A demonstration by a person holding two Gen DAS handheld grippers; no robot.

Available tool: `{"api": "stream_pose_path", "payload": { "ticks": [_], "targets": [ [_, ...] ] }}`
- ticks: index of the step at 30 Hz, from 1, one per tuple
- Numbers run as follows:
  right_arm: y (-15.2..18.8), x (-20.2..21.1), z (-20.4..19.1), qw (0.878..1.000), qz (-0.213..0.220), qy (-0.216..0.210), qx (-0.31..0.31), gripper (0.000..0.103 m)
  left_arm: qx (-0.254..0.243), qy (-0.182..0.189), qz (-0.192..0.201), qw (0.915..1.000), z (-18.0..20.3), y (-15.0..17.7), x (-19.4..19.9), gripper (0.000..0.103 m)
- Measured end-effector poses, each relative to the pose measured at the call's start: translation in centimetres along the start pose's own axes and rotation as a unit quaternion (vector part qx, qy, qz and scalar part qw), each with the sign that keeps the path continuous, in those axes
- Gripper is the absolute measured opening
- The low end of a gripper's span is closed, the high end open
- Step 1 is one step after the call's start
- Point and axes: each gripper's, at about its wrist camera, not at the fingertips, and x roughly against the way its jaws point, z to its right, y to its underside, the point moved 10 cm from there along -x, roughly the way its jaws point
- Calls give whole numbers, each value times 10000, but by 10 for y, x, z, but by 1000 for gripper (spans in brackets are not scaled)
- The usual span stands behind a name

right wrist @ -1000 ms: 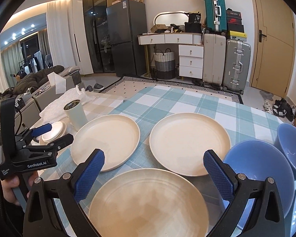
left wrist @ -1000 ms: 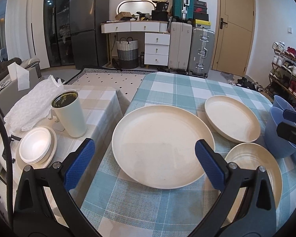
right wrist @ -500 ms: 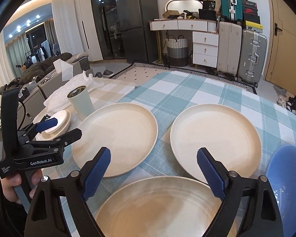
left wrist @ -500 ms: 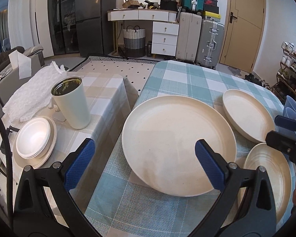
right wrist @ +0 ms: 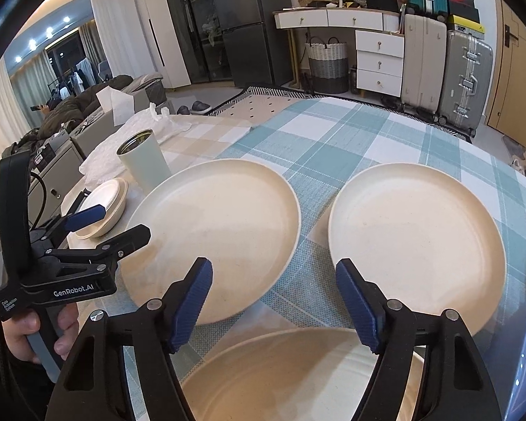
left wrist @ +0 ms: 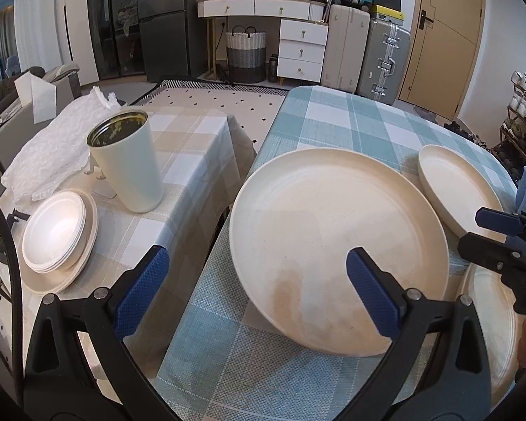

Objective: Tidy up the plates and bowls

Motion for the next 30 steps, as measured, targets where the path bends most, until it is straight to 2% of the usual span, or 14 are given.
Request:
{"api": "stream_pose_path", "payload": {
  "ticks": [4, 10, 13, 15, 20, 24, 27, 30],
  "targets": [
    [0, -10, -5, 9998, -145, -100, -8, 70, 18, -37, -84, 10000, -5, 5, -3, 97],
    [4, -28, -9, 9993, -359, -74, -24, 60, 121, -9, -199, 9997, -11, 10, -9, 89],
    [7, -35, -7, 9990, -447, -50, -49, 54, 81, -51, -207, 9997, -12, 11, -8, 81],
    [7, -37, -7, 9989, -466, -59, -14, 50, 45, -75, -249, 9997, -12, 12, -11, 72],
    [9, -44, -5, 9982, -590, -52, -3, 47, 44, -46, -379, 9993, -10, 17, -17, 56],
    [7, -47, 1, 9984, -559, 2, -130, 36, 69, -49, -435, 9990, -11, 20, -19, 39],
    [6, -47, 5, 9984, -532, 28, -200, 26, 78, -41, -445, 9990, -11, 21, -20, 34],
    [6, -48, 7, 9984, -520, 79, -213, 22, 76, 1, -438, 9990, -9, 20, -20, 26]
  ]
}}
